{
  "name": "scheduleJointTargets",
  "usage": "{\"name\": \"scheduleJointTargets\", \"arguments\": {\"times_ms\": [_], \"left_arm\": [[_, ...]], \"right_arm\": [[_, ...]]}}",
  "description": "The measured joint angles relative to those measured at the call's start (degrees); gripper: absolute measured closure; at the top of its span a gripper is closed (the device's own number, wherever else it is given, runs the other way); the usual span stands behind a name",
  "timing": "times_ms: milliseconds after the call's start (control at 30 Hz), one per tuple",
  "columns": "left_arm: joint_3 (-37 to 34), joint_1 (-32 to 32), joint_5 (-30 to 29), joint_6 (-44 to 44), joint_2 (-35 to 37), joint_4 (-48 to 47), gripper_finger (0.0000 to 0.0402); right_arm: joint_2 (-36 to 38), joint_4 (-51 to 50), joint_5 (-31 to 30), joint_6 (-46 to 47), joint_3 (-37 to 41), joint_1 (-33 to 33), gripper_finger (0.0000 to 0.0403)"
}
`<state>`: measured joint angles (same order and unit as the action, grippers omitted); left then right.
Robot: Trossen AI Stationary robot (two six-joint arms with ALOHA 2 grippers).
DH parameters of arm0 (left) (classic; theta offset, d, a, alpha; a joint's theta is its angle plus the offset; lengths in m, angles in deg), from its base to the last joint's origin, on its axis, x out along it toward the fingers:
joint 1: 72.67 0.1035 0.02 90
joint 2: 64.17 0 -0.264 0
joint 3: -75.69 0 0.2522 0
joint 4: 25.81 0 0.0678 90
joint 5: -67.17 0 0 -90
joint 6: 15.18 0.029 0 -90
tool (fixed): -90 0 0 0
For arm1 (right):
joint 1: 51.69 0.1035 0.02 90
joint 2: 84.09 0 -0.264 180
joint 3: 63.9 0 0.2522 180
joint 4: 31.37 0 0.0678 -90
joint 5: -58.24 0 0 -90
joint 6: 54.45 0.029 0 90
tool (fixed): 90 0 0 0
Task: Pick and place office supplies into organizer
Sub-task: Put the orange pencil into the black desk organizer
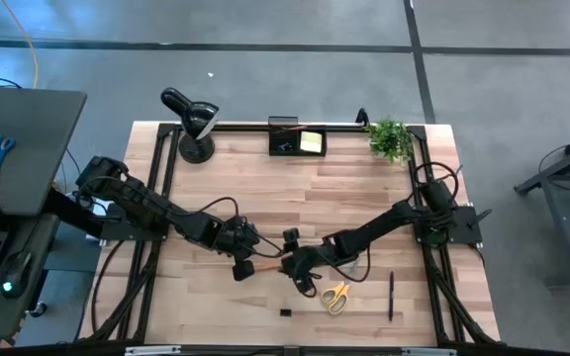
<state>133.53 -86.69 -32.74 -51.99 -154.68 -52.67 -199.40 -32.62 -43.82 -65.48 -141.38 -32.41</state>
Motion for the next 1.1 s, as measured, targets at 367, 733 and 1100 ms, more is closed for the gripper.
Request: {"name": "scheduleJointTargets", "arguments": {"times_ms": [367, 733, 1100], "left_arm": [[0.02, -10.14, -13.31, -0.99, 7.07, -0.62, 0.0401], [0.02, -23.66, -35.64, -7.76, 8.12, 0.22, 0.0401], [0.0, -29.79, -40.87, -8.26, 7.9, 3.2, 0.0401]], "right_arm": [[-0.17, 9.26, 6.58, 9.61, 7.74, -0.87, 0.0217], [-1.44, 25.35, 5.48, 9.73, 12.91, -0.58, 0.0274], [-8.46, 27.15, 6.6, 9.5, 7.81, -0.53, 0.0295]]}}
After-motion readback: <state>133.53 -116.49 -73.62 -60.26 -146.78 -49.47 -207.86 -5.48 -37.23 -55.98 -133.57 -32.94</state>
